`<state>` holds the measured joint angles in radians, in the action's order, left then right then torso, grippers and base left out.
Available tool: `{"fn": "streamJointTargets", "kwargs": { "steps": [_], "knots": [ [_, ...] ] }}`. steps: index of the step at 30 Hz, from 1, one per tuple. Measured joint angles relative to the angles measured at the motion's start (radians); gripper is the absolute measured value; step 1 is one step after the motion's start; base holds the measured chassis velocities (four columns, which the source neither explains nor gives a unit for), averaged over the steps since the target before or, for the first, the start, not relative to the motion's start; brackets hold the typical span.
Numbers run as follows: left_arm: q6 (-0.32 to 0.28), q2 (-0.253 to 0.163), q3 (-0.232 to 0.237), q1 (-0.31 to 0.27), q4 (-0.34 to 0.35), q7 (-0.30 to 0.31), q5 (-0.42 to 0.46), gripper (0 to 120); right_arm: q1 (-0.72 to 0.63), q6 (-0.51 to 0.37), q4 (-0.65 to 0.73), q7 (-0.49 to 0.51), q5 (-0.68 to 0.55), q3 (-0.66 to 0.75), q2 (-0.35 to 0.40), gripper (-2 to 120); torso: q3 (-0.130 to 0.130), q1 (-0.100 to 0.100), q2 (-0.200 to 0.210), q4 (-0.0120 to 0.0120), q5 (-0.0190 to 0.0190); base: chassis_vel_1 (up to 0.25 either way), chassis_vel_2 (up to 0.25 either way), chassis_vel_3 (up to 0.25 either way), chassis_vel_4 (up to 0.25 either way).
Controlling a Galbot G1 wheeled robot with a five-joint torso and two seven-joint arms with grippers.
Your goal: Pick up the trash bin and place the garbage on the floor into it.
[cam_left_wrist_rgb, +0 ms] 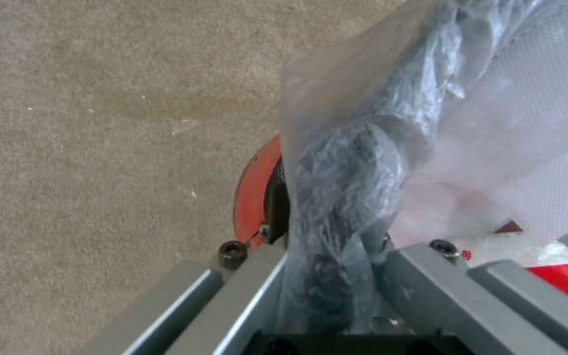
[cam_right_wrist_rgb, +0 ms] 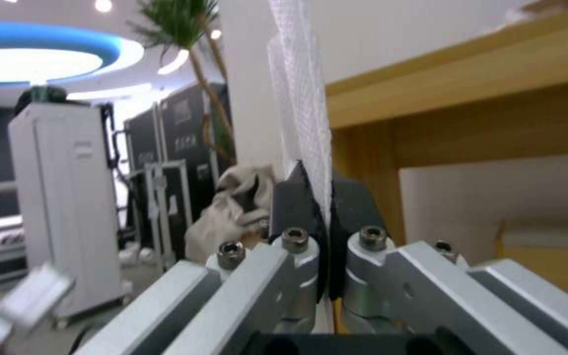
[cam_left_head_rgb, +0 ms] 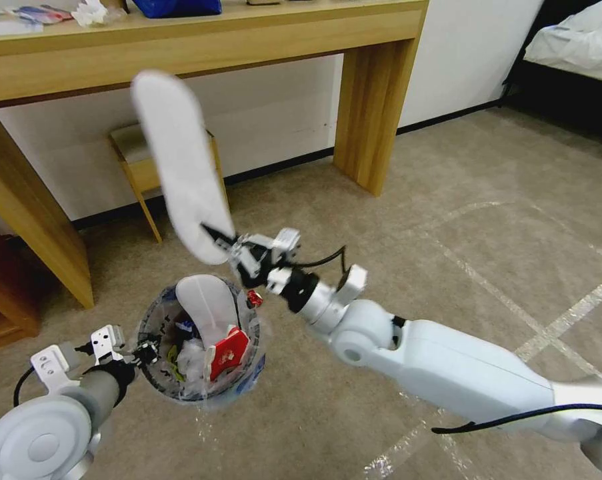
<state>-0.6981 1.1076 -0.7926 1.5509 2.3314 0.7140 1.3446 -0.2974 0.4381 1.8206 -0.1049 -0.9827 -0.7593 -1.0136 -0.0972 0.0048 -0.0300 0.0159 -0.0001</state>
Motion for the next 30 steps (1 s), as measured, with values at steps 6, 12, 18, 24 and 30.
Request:
{"fn": "streamJointTargets", "kwargs": {
  "steps": [6,12,18,24,30],
  "knots": [
    [0.0,-0.003,-0.001,-0.007,0.002,0.001,0.003,0,0.004,0.007,-0.037,-0.001,0.024,-0.068,-0.022,0,0.0,0.0,0.0,0.0,-0.0001,0.0,0.0,0.0,0.0],
    [0.0,0.006,0.006,-0.013,0.006,0.001,0.004,0,-0.038,0.016,-0.087,0.0,0.061,-0.105,-0.036,0,0.0,0.0,0.0,0.0001,0.0001,0.0,0.0,0.0,0.0],
    [0.0,0.015,0.013,-0.014,0.016,0.001,0.001,0,-0.083,0.03,-0.144,-0.005,0.091,-0.118,-0.057,0,0.0,0.0,0.0,0.0001,0.0001,0.0,0.0,0.0,0.0],
    [0.0,0.017,0.013,-0.015,0.022,0.003,0.0,0,-0.114,0.039,-0.186,-0.009,0.109,-0.129,-0.085,0,0.0,0.0,0.0,0.0001,0.0001,0.0,0.0,0.0,0.0],
    [0.001,0.02,0.011,-0.015,0.025,0.004,-0.002,0,-0.138,0.051,-0.231,-0.02,0.126,-0.134,-0.112,0,0.0,0.0,0.0,0.0001,0.0,0.0,0.0,0.0,0.0]
  ]
}}
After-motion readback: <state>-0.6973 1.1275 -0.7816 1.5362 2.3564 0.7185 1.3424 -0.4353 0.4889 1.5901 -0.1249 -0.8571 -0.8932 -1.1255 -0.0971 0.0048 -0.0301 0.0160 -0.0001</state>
